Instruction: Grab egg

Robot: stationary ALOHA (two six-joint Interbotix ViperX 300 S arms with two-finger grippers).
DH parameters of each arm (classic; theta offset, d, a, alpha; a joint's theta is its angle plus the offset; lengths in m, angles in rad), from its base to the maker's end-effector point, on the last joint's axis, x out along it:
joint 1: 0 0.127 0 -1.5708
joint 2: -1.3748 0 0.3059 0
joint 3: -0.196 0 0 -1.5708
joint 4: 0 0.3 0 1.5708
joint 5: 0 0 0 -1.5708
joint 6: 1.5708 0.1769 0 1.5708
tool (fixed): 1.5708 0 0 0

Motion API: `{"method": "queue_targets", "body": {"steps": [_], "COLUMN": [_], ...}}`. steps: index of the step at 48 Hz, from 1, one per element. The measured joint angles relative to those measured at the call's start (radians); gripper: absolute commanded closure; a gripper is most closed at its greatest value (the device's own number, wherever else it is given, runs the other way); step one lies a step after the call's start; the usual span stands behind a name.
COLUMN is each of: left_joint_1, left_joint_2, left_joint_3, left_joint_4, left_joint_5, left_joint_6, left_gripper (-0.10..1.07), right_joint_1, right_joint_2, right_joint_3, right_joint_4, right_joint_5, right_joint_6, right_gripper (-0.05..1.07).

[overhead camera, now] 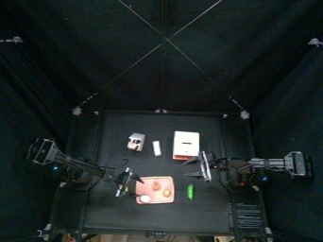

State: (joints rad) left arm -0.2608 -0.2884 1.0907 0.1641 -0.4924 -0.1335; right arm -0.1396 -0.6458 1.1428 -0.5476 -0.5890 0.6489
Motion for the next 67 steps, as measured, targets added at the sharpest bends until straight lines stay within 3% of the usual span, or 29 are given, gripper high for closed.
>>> {"method": "queue_targets", "body": {"steps": [8, 18, 31, 67], "left_joint_1": [-0.086, -0.101, -0.115, -0.112], "left_joint_2": [0.041, 0.143, 0.281, 0.383], "left_joint_3": [-0.058, -0.127, -0.204, -0.225], "left_joint_4": [-0.043, -0.104, -0.112, -0.172], "left_joint_5": [0.14, 0.252, 0.268, 0.279], "left_joint_6": [0.003, 0.002, 0.002, 0.0], "left_gripper": [-0.01, -0.01, -0.01, 0.01], "right_joint_1": [0.002, 0.0, 0.002, 0.002], "right_joint_2": [0.0, 0.0, 0.002, 0.002], "right_joint_3": [-0.003, -0.003, -0.003, -0.003], "right_joint_4": [0.0, 0.0, 0.0, 0.0], "right_joint_5": [0.0, 0.0, 0.0, 0.002], "right_joint_6": [0.0, -0.002, -0.002, -0.002], "right_gripper": [0.12, 0.12, 0.12, 0.12]}}
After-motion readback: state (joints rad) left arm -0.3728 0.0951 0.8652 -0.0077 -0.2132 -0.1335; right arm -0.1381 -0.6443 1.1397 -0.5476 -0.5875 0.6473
